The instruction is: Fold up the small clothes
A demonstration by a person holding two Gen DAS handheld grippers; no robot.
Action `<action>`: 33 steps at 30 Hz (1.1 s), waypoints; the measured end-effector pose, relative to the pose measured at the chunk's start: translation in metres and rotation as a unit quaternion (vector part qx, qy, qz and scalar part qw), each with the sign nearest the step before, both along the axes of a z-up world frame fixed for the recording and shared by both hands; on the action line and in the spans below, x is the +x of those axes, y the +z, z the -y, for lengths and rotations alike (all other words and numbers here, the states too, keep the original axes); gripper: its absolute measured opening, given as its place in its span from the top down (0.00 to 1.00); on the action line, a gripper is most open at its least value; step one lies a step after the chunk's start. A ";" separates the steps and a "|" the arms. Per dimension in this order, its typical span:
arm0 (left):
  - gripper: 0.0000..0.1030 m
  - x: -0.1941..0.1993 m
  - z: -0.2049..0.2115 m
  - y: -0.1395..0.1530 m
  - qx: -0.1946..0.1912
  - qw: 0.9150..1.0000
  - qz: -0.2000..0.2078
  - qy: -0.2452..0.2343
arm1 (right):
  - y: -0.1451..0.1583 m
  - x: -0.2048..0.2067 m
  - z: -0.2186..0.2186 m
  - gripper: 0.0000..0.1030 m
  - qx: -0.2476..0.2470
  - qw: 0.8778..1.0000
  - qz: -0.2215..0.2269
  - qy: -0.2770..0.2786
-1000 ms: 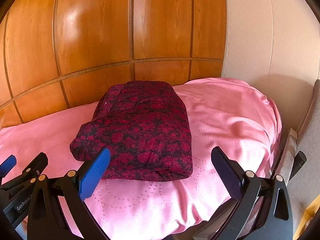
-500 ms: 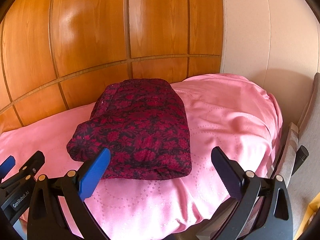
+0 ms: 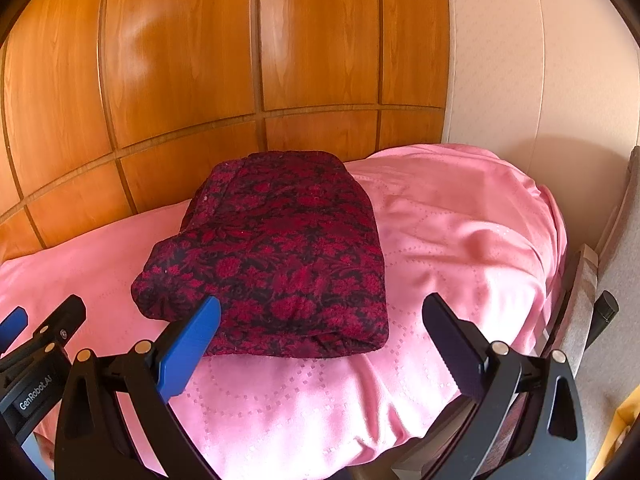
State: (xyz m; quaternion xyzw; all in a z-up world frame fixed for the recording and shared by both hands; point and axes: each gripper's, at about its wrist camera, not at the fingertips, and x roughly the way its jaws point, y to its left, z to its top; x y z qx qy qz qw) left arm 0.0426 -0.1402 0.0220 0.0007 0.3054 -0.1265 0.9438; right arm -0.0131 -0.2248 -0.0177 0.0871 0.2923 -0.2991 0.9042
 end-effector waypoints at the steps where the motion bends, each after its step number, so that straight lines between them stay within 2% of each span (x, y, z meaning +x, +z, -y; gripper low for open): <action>1: 0.04 0.000 0.000 0.000 0.000 1.000 0.000 0.000 | 0.000 0.000 0.000 0.02 0.000 1.000 0.002 -0.001; 24: 0.04 0.000 -0.003 0.000 0.000 1.000 0.000 0.002 | -0.003 0.001 -0.004 0.02 0.005 1.000 0.002 0.009; 26: 0.04 0.000 -0.005 0.001 -0.002 1.000 0.009 0.007 | -0.003 0.002 -0.003 0.02 0.006 1.000 0.001 0.010; 33: 0.04 0.010 -0.009 -0.007 -0.010 1.000 -0.019 0.013 | 0.004 0.005 0.011 0.02 -0.003 1.000 0.010 0.006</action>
